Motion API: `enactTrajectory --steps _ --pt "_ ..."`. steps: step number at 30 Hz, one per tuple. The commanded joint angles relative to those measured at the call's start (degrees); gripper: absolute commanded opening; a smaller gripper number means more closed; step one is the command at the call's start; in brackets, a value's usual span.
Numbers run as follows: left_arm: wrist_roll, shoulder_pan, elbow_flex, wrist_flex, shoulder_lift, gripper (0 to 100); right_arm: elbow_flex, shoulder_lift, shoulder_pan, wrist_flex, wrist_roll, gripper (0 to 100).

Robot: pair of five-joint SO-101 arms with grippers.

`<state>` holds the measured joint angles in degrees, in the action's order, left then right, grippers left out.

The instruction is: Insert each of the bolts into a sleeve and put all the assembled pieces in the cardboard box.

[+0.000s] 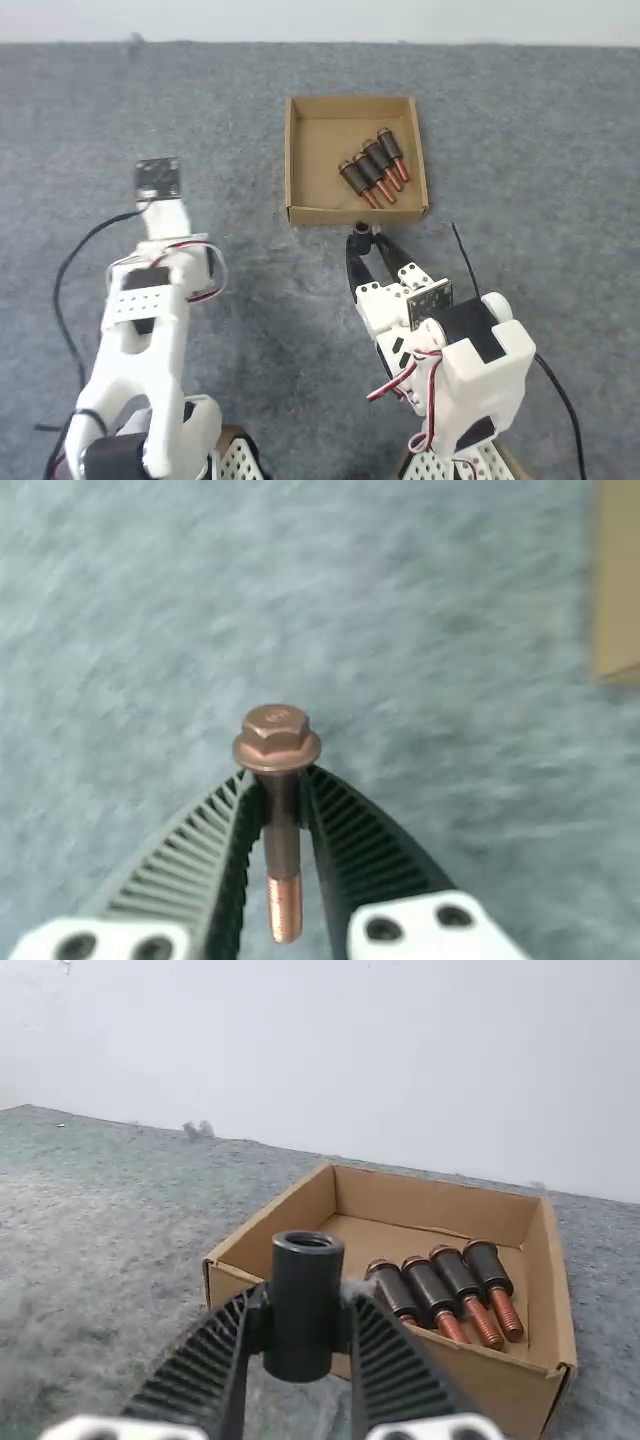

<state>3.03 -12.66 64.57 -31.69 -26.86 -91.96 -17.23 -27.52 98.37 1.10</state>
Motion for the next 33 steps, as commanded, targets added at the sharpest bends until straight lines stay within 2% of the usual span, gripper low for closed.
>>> enactTrajectory --steps 1,10,15,22,27,33 --pt "0.0 5.1 -1.1 5.6 -2.7 1 -1.8 3.0 0.0 0.1 -0.7 1.0" --pt "-0.3 13.4 -0.7 24.6 -2.7 1 -1.6 2.9 0.0 -0.1 -0.7 1.0" --pt "0.0 17.1 -0.7 32.3 -2.7 1 -1.6 2.9 0.0 -0.1 -0.7 1.0" --pt "0.1 24.2 -0.7 37.4 -2.7 1 -1.6 2.9 0.0 -0.2 -0.7 1.0" --pt "0.1 29.7 -0.5 37.5 -3.3 1 -1.6 2.9 0.0 -0.2 -0.7 1.0" --pt "0.1 33.9 6.0 37.5 -15.3 1 -1.7 2.9 0.0 -0.2 -0.6 1.0"
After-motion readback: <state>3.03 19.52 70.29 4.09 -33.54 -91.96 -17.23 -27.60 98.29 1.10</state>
